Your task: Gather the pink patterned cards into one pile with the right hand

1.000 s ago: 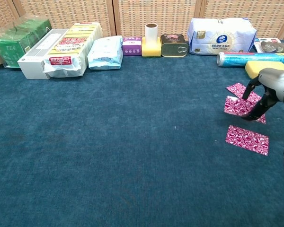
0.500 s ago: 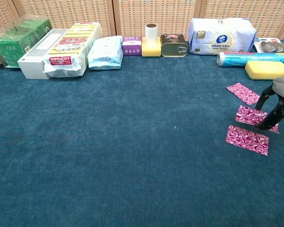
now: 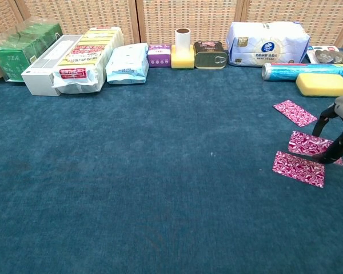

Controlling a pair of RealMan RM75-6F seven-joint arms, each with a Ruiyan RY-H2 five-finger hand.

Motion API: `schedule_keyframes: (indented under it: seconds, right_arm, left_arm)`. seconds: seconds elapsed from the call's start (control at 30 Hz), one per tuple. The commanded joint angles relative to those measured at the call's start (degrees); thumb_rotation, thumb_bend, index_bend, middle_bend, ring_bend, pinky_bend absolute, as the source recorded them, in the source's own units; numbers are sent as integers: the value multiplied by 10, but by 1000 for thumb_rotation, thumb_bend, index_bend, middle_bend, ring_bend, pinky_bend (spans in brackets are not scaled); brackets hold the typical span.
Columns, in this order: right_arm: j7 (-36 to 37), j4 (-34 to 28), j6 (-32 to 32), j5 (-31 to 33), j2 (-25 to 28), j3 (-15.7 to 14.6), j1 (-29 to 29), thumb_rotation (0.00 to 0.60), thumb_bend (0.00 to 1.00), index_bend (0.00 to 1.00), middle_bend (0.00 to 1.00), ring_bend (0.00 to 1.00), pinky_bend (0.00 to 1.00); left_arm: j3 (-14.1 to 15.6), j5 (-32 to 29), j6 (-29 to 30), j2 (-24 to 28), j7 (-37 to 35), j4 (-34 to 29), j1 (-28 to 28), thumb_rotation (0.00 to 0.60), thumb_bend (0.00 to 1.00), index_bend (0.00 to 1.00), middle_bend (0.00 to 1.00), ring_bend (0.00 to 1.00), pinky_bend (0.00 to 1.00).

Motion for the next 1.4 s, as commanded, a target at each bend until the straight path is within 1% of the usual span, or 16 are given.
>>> schedule_keyframes:
  seconds: [0.03,0.17,0.43,0.7,1.07,1.4]
  right_arm:
    - [-7,6,-6,12,-10,-2,-3,600,367,385,53,0,82]
    - [-13,17,-14,17,-20,-1,-1,600,369,385,53,0,82]
    - [-23,37,-26,33,-25,15,0,600,368,384,53,0,82]
    - [-25,39,-44,39,-21,15,-3,597,369,385,53,0,82]
    - [-25,28,-45,35,-23,11,-5,600,368,384,53,0,81]
    - [-27,37,-47,36,-27,14,-3,600,368,326,53,0,82]
  left_arm:
    - [0,1,2,0,-1,1,1,600,75,0,0,0,40]
    - [1,1,3,0,-3,2,1,600,75,0,0,0,39]
    - [0,0,3,1,-6,3,1,600,75,0,0,0,39]
    - [1,1,4,0,-3,2,2,600,75,0,0,0,40]
    - [1,1,4,1,-6,3,2,600,75,0,0,0,39]
    - [1,2,7,1,-8,5,3,600,76,0,0,0,39]
